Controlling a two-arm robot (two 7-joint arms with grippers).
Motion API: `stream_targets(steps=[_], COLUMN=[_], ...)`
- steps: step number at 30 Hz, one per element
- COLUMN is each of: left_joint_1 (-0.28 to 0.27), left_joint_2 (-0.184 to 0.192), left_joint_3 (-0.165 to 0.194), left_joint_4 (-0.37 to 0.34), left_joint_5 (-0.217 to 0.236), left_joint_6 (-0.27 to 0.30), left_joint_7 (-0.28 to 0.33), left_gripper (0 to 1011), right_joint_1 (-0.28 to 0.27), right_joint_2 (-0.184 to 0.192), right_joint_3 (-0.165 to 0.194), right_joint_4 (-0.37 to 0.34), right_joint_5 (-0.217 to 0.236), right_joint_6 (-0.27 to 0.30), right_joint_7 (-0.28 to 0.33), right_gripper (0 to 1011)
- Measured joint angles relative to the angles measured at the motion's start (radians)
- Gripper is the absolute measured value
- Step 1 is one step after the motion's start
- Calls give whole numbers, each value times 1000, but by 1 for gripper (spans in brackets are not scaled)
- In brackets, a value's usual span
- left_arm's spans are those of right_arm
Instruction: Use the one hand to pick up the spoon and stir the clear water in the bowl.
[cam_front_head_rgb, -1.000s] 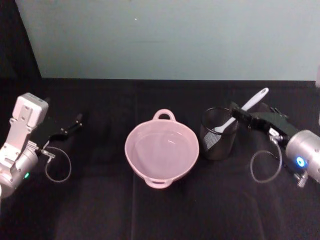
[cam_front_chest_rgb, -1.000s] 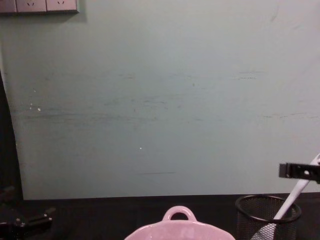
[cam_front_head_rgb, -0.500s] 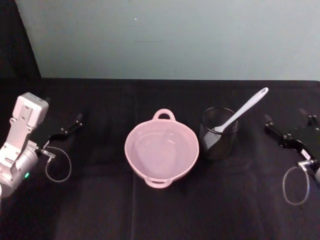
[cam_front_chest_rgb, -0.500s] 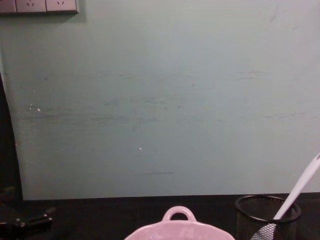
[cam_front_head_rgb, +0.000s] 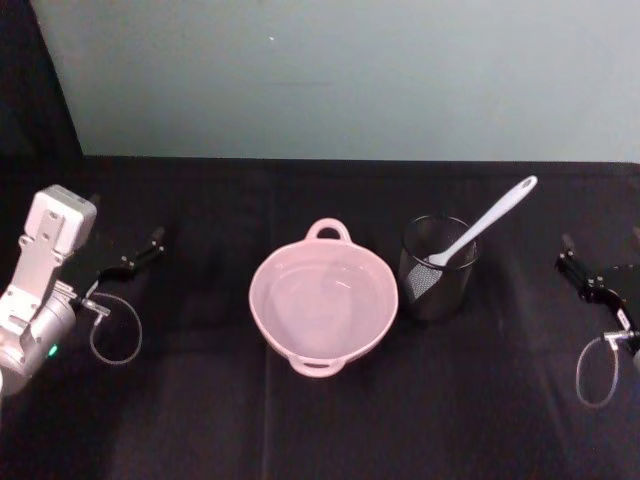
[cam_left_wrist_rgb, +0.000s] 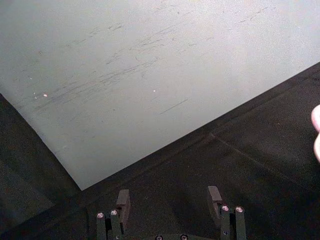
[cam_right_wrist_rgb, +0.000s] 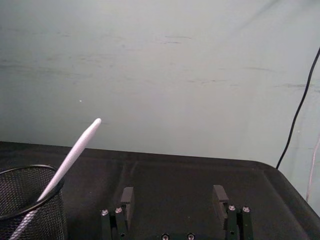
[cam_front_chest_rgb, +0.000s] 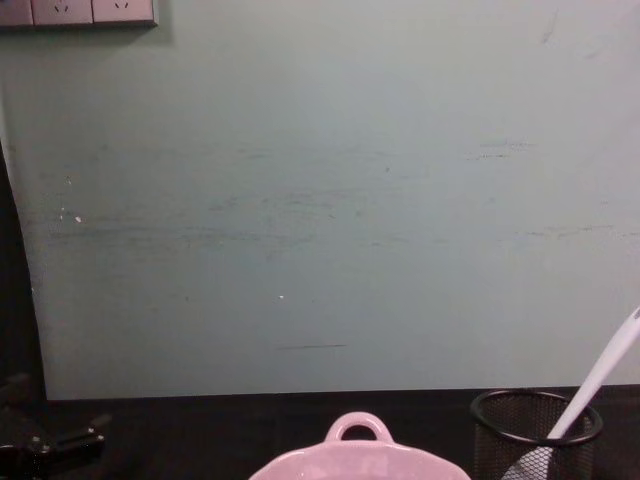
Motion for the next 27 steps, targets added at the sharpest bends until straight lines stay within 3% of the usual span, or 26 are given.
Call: stream_targets(steps=[7,27], left_joint_1=[0,0], left_joint_2=[0,0], left_joint_3=[0,0], left_joint_4=[0,0], left_joint_5=[0,0], left_joint_6=[0,0], left_joint_7=[0,0], left_gripper=[1011,1011], right_joint_1=[23,21], right_joint_2=[-27,-23], right_joint_3=[2,0], right_joint_4=[37,31], right_joint_5=[-15,-11], right_joint_6=[-14,-11], right_joint_7=[13,12], right_gripper=[1003,1003])
